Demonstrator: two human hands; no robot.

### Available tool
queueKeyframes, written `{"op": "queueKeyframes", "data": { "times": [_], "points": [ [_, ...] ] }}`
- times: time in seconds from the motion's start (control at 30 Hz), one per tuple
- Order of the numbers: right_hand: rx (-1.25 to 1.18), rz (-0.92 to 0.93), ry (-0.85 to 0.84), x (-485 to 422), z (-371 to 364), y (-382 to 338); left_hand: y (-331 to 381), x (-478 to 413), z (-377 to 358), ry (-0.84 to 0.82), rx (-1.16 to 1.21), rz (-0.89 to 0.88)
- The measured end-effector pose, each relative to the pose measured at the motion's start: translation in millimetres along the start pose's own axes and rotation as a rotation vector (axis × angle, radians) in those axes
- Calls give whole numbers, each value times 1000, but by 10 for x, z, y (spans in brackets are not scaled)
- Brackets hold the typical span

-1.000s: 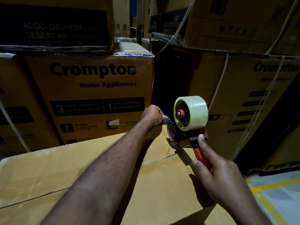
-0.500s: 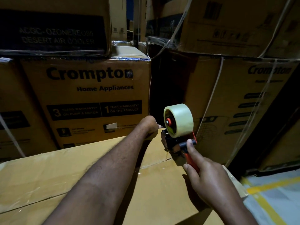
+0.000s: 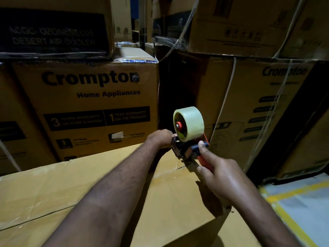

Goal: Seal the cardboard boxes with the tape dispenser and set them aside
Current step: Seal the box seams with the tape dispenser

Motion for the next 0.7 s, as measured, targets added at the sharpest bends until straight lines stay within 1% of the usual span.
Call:
{"op": "queueKeyframes", "data": {
  "times": [0.13,0.23,0.37,0.47,0.5,0.53,0.57,0.6,0.63,0.67,0.7],
  "points": [
    [5,-47,-28,78,91,133,61,-17,-83,-7,-14,23],
    [48,-44,-54,265,134,224,110,5,-108,3,-59,10],
    [74,-53,-69,572,217,260,87,40,-81,56,-53,-11],
    [59,-61,-63,752,276,267,46,90,-75,56,-37,13],
    [50,-62,-58,793,285,263,58,132,-50,82,-70,20],
    [43,-64,-56,820,286,257,129,201,19,144,-116,-4],
    [42,-61,-55,832,286,250,243,286,80,228,-187,-65],
    [42,-55,-54,837,283,238,387,370,102,301,-210,-157],
    [38,-51,-51,842,283,235,503,431,54,291,-140,-238],
    [28,-50,-45,842,287,238,605,480,-45,198,-5,-317],
    [17,-49,-41,840,283,252,686,517,-197,59,91,-396]
  ]
}}
Point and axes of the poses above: each hand's wrist, its own x-axis away from the middle knuckle, its own z-axis out of the back of the hand, y = z × x, the point moved 8 cm from there along -x, towards the middle knuckle
